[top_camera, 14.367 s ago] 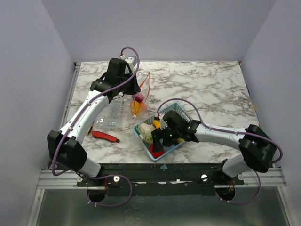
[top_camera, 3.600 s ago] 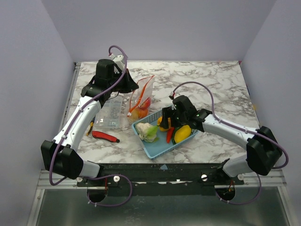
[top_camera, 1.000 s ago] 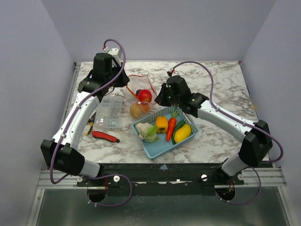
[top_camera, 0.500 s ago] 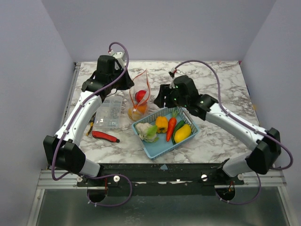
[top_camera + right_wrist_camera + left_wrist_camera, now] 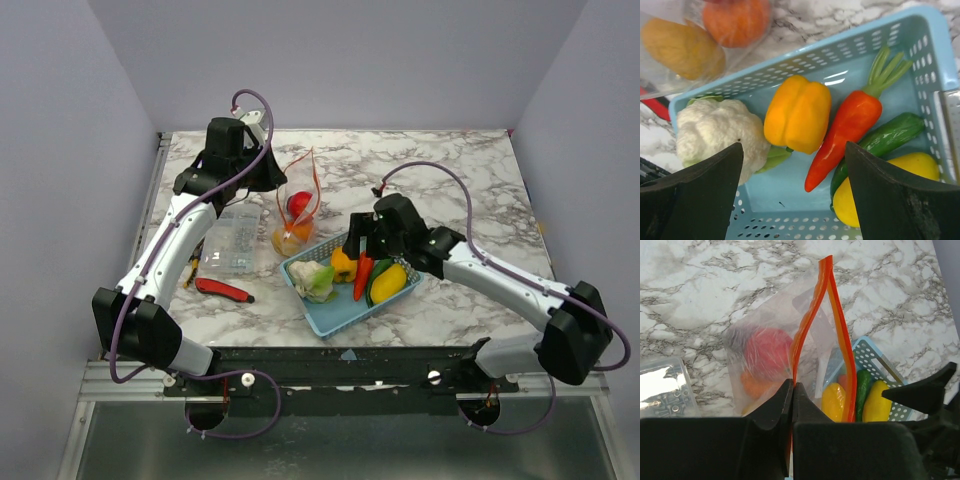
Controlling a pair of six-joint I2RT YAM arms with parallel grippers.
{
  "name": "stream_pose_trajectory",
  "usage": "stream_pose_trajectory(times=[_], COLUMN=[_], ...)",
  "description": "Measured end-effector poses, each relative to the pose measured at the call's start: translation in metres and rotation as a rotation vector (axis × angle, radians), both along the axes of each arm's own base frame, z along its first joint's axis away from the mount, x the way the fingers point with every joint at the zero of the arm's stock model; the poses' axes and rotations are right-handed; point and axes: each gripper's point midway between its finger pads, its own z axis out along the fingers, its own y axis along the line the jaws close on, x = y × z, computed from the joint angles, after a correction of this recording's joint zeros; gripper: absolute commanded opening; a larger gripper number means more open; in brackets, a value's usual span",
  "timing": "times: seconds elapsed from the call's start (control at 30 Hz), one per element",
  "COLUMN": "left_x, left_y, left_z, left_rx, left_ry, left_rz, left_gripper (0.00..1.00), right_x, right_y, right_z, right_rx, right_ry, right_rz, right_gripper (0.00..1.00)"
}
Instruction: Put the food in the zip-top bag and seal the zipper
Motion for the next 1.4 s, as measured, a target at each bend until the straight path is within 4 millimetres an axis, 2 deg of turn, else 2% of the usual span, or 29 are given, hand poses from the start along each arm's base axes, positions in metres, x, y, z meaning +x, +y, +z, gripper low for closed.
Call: stream_pose_trajectory(times=[0.1, 0.33, 0.5, 0.67, 0.77, 0.83, 0.97, 1.03, 1.17, 1.27, 1.4], left_x=[0.000, -0.001, -0.001, -0.002, -0.002, -0.003, -0.003, -0.003, -0.003, -0.003, -0.003], left_y=[-0.001, -0.002, -0.003, -0.004, -0.004, -0.004, -0.004, -0.004, -0.004, -0.004, -0.005], left_z=[0.000, 0.000, 0.000, 0.000, -0.001, -0.001, -0.001, -0.001, -0.001, -0.002, -0.002], left_rx=[-0.003, -0.008, -0.015, -0.020, -0.022, -0.023, -0.023, -0.023, -0.023, -0.023, -0.024], left_ry=[0.001, 0.003, 0.004, 0.009, 0.012, 0.012, 0.012, 0.013, 0.013, 0.014, 0.014], left_rz=[-0.003, -0.009, -0.014, -0.016, -0.016, -0.016, -0.016, -0.016, -0.016, -0.017, -0.018], left_gripper=[0.00, 0.00, 0.00, 0.00, 0.00, 0.00, 0.00, 0.00, 0.00, 0.00, 0.00], right_x=[-0.001, -0.006, -0.013, -0.009, -0.006, -0.005, -0.001, 0.001, 0.000, 0.000, -0.001], right_y=[0.005, 0.016, 0.024, 0.030, 0.030, 0.029, 0.024, 0.020, 0.009, 0.004, 0.002], right_z=[-0.024, -0.065, -0.068, -0.070, -0.076, -0.079, -0.078, -0.074, -0.046, -0.006, 0.053], right_rx=[-0.011, -0.037, -0.051, -0.108, -0.143, -0.159, -0.186, -0.195, -0.170, -0.101, 0.021], right_ry=[0.075, 0.189, 0.187, 0.146, 0.134, 0.126, 0.100, 0.081, 0.013, -0.068, -0.197], right_rz=[-0.024, -0.008, 0.025, 0.030, 0.022, 0.014, -0.006, -0.017, -0.040, -0.046, -0.042], right_gripper=[0.88, 0.88, 0.89, 0.87, 0.79, 0.69, 0.34, 0.21, 0.06, 0.01, 0.01])
